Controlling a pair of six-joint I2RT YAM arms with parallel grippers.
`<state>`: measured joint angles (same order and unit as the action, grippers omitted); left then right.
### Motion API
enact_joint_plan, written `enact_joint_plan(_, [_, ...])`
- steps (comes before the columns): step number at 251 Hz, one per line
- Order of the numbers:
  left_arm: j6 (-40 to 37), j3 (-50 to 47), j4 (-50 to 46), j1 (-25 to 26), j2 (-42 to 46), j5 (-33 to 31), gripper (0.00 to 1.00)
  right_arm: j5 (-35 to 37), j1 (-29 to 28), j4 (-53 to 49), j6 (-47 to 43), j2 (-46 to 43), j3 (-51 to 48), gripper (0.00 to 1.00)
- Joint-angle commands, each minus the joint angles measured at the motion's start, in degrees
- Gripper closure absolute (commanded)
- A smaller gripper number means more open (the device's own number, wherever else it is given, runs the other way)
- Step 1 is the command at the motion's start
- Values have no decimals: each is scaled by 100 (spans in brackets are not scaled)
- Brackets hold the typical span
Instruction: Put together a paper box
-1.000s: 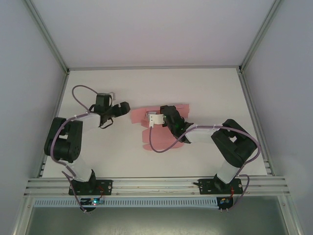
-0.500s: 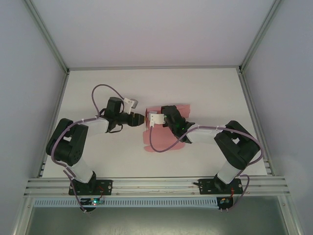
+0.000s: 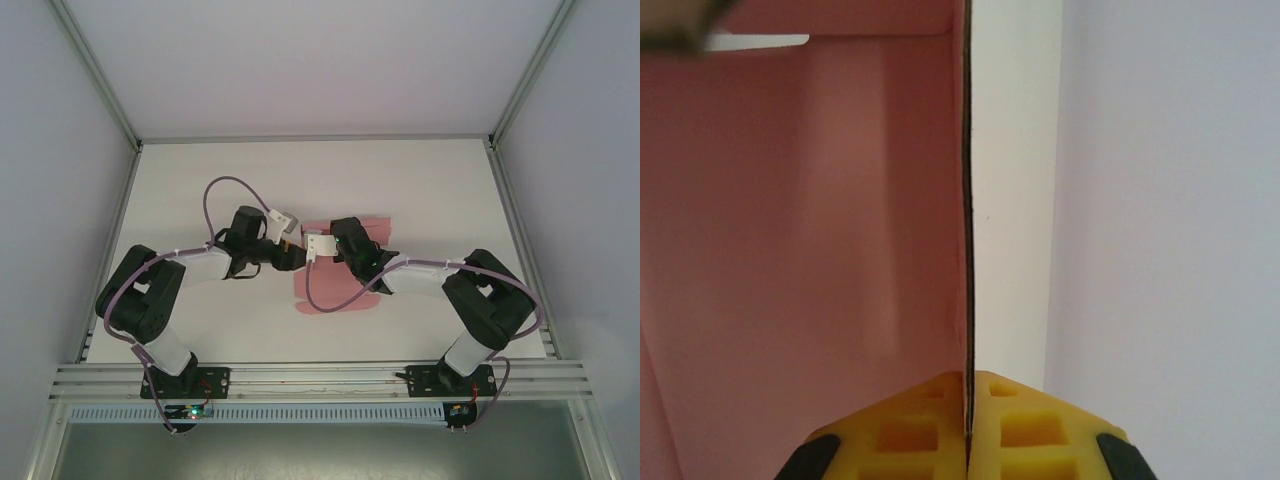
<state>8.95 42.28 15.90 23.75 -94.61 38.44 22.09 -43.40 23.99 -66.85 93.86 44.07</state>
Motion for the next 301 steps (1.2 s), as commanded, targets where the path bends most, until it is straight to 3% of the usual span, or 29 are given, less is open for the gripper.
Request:
enact_joint_plan(1, [-70, 186, 228, 212, -143, -881, 38, -1, -106, -92, 355, -185, -100, 100])
enact_joint_plan(28, [264, 210, 528, 210, -326, -1400, 43, -156, -142, -281, 457, -281, -150, 100])
enact_joint_plan(69, [431, 272, 1021, 240, -550, -1477, 48, -207, -264, -486, 456, -209, -246, 100])
enact_joint_plan(109, [521, 248, 1235, 356, -540, -1838, 63, -217, -366, -729, 618, -246, -239, 100])
enact_joint_plan(138, [352, 123, 1130, 650, -337, -3089, 76, -69, -426, -843, 651, -330, -276, 100])
enact_joint_plan(177, [234, 546, 255, 1008, -510, -5208, 82, -92, -488, -1124, 829, -531, -194, 100])
enact_joint_plan(233, [837, 657, -359, 1208, -1041, -6965, 86, 32, -550, -1634, 994, -818, -136, 100])
enact_joint_plan(269, [1282, 343, -325, 1223, -1066, -7602, 86, 235, -566, -1919, 1068, -933, -87, 100])
enact_joint_plan(301, [1647, 261, -186, 1229, -1190, -7639, 95, 56, -567, -2139, 1280, -1032, -73, 100])
